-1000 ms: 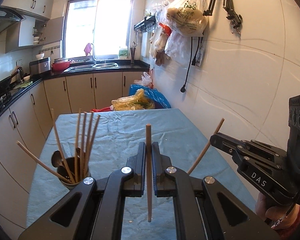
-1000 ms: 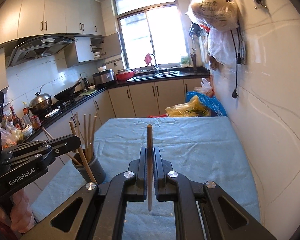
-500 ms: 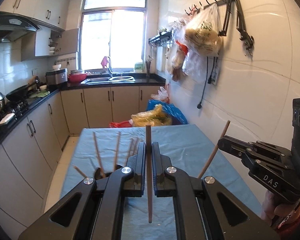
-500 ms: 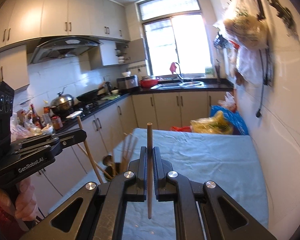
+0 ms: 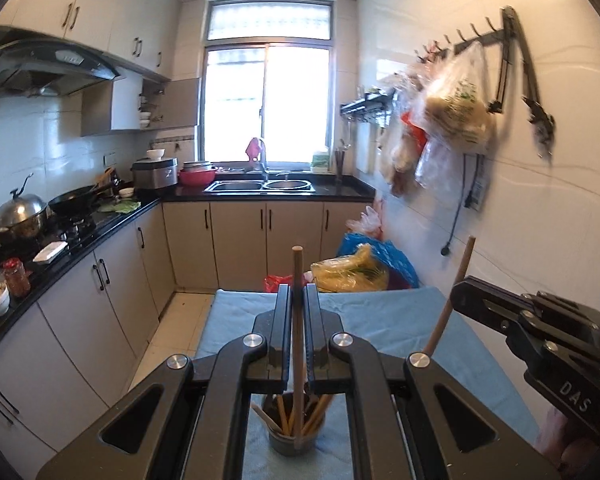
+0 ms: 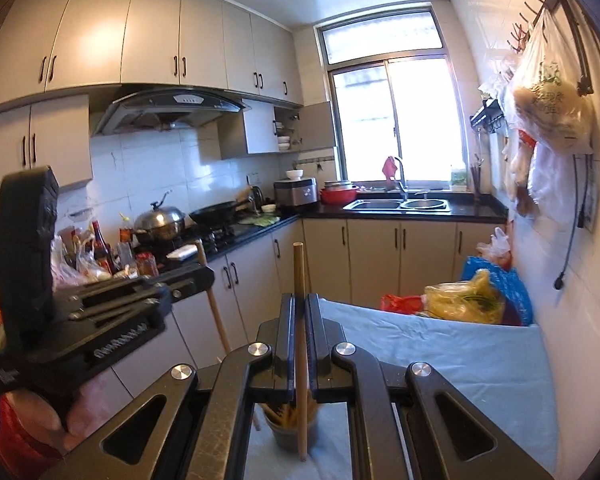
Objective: Organize utensils
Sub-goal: 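Carry the upright chopsticks with both tools over the holder cup, then lower the chopsticks into the holder cup and open both tools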
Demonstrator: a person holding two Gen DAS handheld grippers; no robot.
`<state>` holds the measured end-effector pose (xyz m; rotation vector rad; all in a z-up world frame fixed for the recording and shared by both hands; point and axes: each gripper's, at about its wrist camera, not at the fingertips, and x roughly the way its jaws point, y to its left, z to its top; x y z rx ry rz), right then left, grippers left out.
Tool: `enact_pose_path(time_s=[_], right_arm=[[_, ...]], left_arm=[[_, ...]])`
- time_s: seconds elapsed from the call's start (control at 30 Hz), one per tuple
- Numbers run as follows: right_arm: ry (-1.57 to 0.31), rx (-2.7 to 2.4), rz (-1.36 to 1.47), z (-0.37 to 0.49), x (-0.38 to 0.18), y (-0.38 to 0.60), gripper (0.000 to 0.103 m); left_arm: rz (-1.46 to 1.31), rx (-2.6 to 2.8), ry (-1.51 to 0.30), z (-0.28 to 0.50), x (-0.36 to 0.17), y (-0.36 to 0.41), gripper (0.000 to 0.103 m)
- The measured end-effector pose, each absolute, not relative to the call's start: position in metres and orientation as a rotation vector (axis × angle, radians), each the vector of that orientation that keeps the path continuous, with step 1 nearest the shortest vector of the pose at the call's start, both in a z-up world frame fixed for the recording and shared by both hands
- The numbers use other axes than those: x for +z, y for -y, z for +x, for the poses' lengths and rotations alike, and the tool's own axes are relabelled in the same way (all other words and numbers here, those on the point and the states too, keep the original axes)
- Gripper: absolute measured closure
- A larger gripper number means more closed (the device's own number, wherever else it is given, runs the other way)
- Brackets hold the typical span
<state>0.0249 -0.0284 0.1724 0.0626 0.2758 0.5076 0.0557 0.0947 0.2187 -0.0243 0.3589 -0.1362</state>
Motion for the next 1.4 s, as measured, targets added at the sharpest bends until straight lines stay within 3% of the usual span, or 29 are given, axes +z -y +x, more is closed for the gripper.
enact_pose_path(time_s=[0.5, 1.4], right_arm=[[-0.317, 0.499, 0.019, 0.090, 0.125, -0.031, 0.098], [-0.489, 0.503, -0.009, 0.105, 0.055, -0.031, 0.098]], left_arm=[[-0.120, -0.091, -0.423, 0.109, 0.159, -0.126, 0.098], [-0.082, -0.108, -0.509, 0.090, 0.101, -0.121, 0.097]])
